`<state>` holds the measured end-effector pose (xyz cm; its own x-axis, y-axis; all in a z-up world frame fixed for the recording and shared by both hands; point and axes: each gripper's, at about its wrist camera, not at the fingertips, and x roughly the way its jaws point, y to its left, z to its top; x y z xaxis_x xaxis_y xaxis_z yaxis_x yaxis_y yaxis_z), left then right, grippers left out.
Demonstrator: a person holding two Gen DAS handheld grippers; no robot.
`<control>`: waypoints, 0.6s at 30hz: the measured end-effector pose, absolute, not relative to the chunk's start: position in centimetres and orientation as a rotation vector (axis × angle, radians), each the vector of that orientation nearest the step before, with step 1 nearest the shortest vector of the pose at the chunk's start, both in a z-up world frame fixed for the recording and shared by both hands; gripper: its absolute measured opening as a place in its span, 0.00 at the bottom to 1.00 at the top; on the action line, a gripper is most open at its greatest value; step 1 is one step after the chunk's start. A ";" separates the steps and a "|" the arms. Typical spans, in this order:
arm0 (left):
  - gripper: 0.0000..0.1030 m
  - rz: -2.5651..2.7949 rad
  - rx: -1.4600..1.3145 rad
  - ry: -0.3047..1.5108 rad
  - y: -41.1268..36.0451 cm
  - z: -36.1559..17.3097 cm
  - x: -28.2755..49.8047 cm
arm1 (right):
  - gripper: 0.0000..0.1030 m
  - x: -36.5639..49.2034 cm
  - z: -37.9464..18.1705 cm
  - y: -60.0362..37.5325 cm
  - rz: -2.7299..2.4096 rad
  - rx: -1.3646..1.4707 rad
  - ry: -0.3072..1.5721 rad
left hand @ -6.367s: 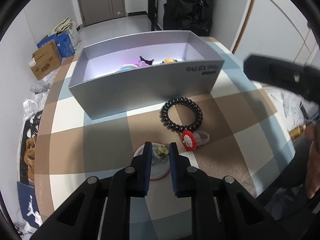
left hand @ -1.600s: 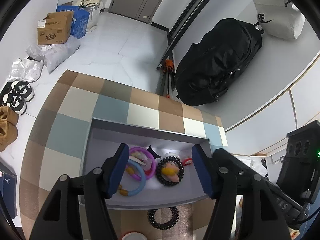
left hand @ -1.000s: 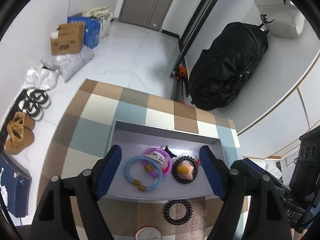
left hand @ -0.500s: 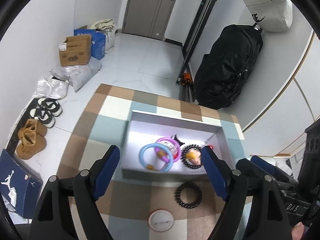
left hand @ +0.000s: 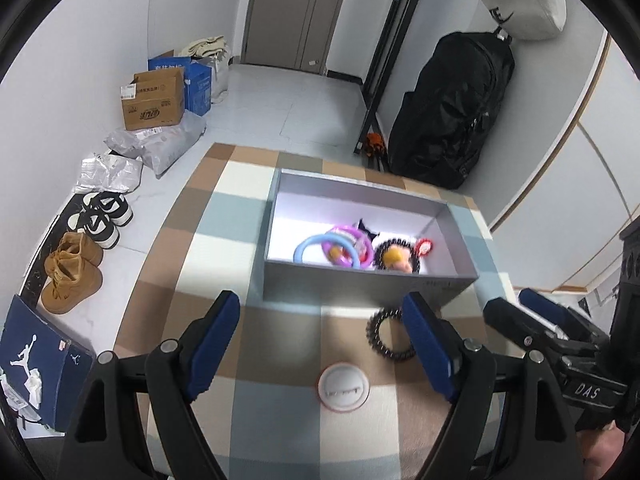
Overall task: Organize jewelry
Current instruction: 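Lower the left gripper and grasp the white round badge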
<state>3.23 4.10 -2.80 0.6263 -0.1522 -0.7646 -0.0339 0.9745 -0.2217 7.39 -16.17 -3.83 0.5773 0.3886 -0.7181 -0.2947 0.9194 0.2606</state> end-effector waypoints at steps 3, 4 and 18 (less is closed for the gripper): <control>0.77 -0.104 -0.220 0.921 3.9 -3.4 3.0 | 1.00 7.0 -4.1 -16.2 0.384 0.103 0.868; 0.77 -0.116 -0.219 0.927 3.8 -3.6 2.9 | 1.00 7.0 -4.1 -16.2 0.382 0.100 0.868; 0.77 -0.173 -0.119 1.128 1.3 -7.3 3.0 | 1.00 6.6 -4.2 -17.0 0.366 0.113 0.879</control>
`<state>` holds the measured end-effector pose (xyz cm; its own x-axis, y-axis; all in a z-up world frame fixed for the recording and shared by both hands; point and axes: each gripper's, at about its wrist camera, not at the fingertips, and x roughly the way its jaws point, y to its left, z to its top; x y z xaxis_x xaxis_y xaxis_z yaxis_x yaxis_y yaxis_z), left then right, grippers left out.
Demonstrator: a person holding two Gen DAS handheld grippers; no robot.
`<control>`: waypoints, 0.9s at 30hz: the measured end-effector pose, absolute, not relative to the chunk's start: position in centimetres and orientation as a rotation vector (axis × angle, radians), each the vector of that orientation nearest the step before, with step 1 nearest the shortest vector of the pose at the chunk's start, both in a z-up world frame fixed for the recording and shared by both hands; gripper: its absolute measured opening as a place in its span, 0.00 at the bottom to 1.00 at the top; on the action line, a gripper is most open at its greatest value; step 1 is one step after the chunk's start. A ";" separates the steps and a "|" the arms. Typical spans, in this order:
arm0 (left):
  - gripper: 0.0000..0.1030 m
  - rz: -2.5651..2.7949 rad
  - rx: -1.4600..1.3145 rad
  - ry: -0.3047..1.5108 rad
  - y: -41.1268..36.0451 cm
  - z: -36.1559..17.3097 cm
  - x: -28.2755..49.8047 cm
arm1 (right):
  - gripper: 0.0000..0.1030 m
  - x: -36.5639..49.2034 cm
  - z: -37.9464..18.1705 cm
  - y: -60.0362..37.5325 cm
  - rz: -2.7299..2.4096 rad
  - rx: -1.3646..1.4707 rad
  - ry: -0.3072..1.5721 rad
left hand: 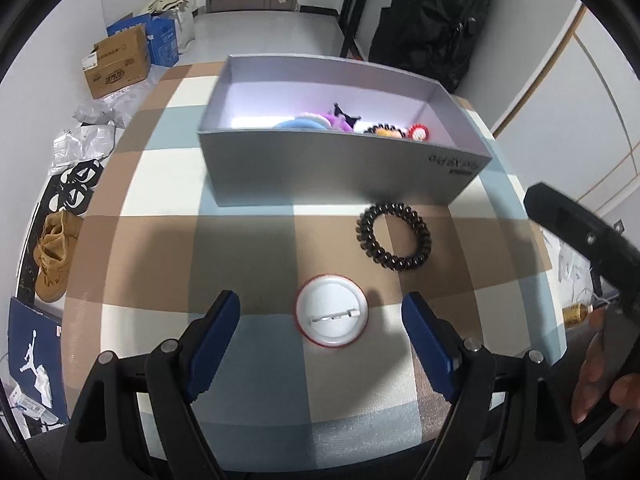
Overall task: Organize jewelry
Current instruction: 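Lower the left gripper and grasp the white round badge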
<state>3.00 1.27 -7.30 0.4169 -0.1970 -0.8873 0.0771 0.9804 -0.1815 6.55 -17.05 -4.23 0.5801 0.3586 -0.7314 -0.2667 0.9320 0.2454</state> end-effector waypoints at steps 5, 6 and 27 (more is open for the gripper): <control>0.68 -0.167 -0.049 1.135 0.5 -7.8 2.8 | 1.00 6.7 -4.5 -17.4 0.365 0.129 0.891; 0.67 -0.157 -0.025 1.132 0.3 -7.9 2.7 | 1.00 6.7 -4.5 -17.4 0.363 0.126 0.892; 0.36 -0.179 0.022 1.117 0.0 -7.6 2.5 | 1.00 7.0 -5.2 -18.1 0.342 0.146 0.922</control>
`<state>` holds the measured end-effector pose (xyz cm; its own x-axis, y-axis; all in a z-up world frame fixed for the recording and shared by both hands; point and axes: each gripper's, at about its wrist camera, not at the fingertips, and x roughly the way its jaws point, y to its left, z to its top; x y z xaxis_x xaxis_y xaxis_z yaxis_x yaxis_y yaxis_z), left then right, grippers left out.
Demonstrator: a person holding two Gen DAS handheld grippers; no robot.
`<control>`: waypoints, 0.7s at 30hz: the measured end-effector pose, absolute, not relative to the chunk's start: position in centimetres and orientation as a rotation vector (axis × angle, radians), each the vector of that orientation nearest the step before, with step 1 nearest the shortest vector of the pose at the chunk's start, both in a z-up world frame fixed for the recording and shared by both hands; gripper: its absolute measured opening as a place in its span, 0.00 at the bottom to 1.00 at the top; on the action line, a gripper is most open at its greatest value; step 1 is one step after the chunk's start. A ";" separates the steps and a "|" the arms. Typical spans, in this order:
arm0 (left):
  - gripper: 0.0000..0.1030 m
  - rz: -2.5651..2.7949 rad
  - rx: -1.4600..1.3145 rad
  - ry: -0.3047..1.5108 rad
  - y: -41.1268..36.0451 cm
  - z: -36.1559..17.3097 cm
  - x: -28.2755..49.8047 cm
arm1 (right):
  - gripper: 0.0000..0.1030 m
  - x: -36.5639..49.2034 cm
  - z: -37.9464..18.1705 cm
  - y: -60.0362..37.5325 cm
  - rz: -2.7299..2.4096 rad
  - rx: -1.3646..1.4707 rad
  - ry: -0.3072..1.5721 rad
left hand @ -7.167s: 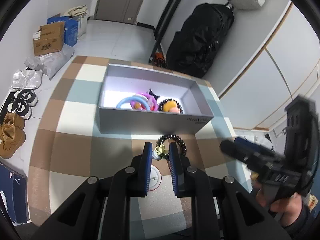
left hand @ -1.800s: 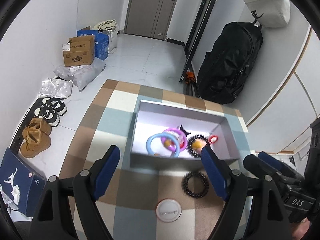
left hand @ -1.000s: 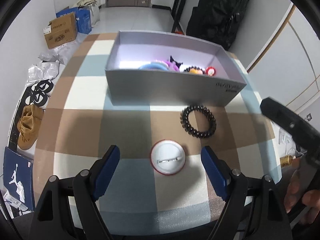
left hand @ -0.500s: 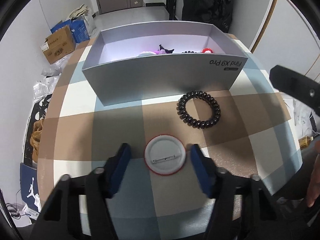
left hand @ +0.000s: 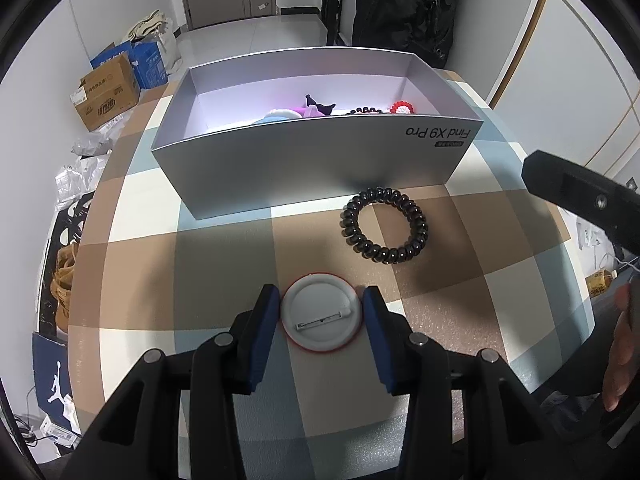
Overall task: Organize jewelry
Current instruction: 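Lower the left gripper and grasp the white round badge, then grasp the black beaded bracelet with the right gripper while the left gripper holds the badge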
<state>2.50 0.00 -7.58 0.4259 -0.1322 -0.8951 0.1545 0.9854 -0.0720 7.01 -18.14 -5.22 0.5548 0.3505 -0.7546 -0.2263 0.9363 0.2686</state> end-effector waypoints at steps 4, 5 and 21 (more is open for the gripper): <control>0.36 -0.185 -0.037 1.123 0.8 -7.4 2.8 | 1.00 7.1 -5.3 -18.5 0.328 0.166 0.926; 0.36 -0.185 -0.050 1.124 0.8 -7.4 2.9 | 1.00 7.1 -5.3 -18.6 0.325 0.171 0.928; 0.36 -0.207 -0.334 1.042 4.3 -4.4 3.6 | 1.00 7.4 -6.4 -17.2 0.322 0.146 0.978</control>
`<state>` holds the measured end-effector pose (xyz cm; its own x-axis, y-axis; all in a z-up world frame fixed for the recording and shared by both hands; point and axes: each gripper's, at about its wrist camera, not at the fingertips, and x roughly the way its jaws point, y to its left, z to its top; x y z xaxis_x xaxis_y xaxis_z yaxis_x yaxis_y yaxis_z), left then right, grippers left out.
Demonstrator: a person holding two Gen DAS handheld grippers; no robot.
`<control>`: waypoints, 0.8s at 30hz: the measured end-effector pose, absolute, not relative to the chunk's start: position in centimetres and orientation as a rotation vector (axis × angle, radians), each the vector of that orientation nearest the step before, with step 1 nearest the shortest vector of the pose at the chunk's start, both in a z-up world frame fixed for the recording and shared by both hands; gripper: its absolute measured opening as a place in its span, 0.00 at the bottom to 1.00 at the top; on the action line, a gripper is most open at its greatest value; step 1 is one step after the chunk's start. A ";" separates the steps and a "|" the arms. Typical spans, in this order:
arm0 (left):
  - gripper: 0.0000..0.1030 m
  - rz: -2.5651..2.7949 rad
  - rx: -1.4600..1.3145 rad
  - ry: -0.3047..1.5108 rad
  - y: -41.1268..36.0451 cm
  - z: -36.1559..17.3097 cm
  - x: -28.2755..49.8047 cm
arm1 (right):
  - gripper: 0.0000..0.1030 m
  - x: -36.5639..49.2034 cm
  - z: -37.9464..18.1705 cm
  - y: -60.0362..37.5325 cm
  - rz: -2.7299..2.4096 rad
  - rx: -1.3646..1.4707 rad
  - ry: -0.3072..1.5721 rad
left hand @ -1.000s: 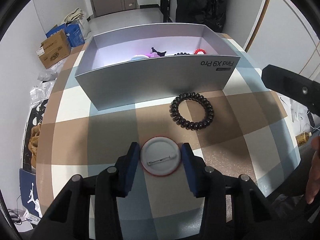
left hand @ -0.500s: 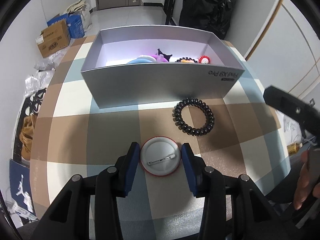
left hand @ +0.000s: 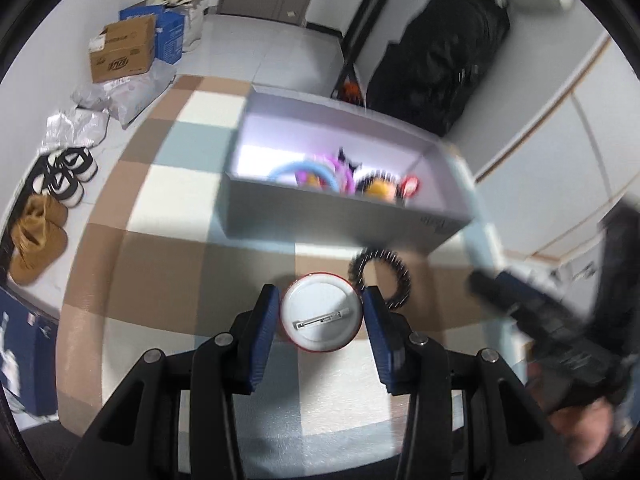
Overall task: Organize jewelry
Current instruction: 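Grasp the black beaded bracelet with the right gripper while the left gripper holds the badge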
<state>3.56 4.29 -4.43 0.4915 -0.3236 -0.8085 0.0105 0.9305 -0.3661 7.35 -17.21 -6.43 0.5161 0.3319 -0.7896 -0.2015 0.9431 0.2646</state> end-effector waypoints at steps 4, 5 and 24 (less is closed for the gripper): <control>0.36 -0.195 -0.424 0.973 6.0 -2.6 3.3 | 1.00 7.4 -7.1 -16.1 0.348 0.120 0.998; 0.36 -0.195 -0.439 0.962 6.3 -2.4 3.3 | 1.00 7.4 -7.3 -15.7 0.356 0.108 1.001; 0.36 -0.177 -0.512 0.938 8.7 -2.8 3.4 | 0.78 8.2 -9.6 -8.8 0.448 -0.085 1.024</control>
